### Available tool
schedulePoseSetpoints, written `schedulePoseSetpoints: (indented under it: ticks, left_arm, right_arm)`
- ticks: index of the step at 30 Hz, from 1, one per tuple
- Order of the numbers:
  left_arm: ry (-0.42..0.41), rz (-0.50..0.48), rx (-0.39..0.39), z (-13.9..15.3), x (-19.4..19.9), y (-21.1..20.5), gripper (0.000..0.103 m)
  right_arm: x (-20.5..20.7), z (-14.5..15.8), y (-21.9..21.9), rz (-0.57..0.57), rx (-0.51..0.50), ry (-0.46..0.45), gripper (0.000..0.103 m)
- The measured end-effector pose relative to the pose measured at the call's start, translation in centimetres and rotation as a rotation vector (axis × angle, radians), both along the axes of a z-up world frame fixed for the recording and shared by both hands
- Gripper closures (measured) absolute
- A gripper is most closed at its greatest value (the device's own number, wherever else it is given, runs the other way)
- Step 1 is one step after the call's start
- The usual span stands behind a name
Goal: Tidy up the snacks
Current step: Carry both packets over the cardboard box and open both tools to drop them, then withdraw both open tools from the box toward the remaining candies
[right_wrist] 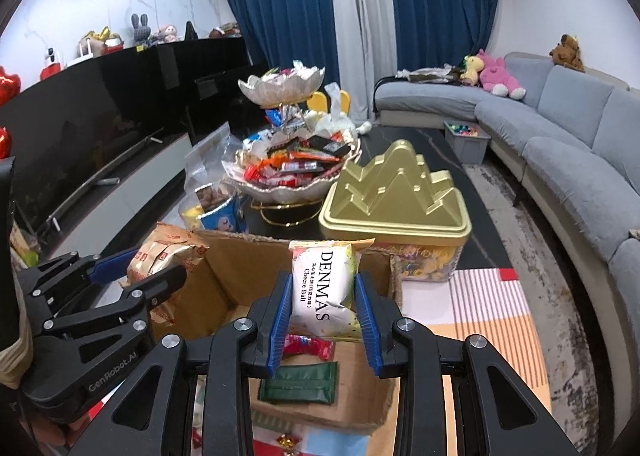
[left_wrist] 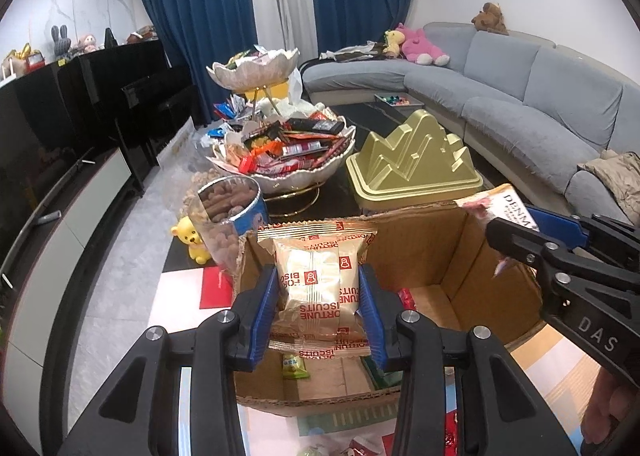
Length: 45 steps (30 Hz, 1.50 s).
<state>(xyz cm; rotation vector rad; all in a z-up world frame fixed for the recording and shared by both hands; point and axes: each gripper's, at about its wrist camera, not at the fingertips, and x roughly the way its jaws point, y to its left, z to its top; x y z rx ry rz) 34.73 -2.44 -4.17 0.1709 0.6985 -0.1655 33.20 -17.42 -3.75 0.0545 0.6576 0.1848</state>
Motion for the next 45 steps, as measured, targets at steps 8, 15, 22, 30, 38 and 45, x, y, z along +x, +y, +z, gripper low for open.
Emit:
schedulePoseSetpoints:
  ticks: [8,15,22,30,38,45]
  left_arm:
    - [-0.008,0.027,-0.001,-0.1,-0.3,0.8,0.033]
    - [-0.038,0.030,0.010,1.3,-1.7,0.6,0.027]
    - [-0.077,0.024,0.004,3.7,-3.6,0.0,0.027]
    - [-0.120,0.005,0.008,5.9,-6.4,-0.6,0.027]
    - [-0.132,-0.020,-0.007,6.9,-8.6,-0.9,0.026]
    - [-0.145,-0.048,-0.006,7.1,-10.4,-0.8,0.026]
  right_arm:
    - [0.1,0.5,-0.6,-0.033,-0.012,-0.034,0.033]
    - [-1.2,1.9,-1.0,-0.051,-0.032,-0.061,0.032]
    - [-3.5,4.3,-1.4,-0.060,-0.041,-0.106,0.032]
    - [-6.4,6.5,-2.1,-0.086,-0.048,-0.148,0.032]
    - [-9.0,7.8,-2.4,-0.106,-0.075,-0.178,0.032]
    - [-10.8,8.2,-2.4,-0.136,-0.088,-0.185,0.032]
